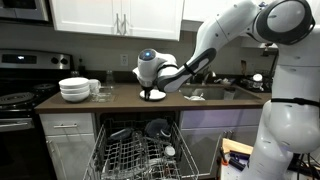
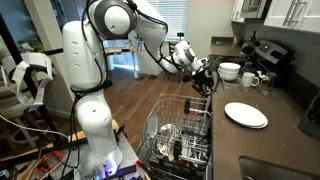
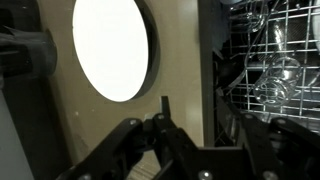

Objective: Take the two plates out of the dishwasher and stack them on the plate on the counter

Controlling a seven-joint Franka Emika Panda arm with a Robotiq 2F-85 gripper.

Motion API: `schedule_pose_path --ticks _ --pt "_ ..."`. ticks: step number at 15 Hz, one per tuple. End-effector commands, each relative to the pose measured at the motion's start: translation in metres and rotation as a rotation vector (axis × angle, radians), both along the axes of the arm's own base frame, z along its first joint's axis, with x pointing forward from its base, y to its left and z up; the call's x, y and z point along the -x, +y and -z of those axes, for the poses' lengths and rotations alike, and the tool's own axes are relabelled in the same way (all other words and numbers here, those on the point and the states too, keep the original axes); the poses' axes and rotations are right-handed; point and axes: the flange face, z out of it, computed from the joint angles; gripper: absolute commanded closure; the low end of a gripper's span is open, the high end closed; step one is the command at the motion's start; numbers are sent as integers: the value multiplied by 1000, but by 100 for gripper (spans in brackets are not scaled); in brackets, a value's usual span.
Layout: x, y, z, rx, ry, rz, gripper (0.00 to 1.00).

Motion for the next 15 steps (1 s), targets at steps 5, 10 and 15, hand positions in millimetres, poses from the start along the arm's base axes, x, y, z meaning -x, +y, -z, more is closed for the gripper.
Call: schedule_pose_path --ticks 5,10,15 --pt "47 27 -12 -93 81 -123 41" --pt "49 38 -7 -82 88 -129 27" --pt "55 49 -2 -122 115 -165 1"
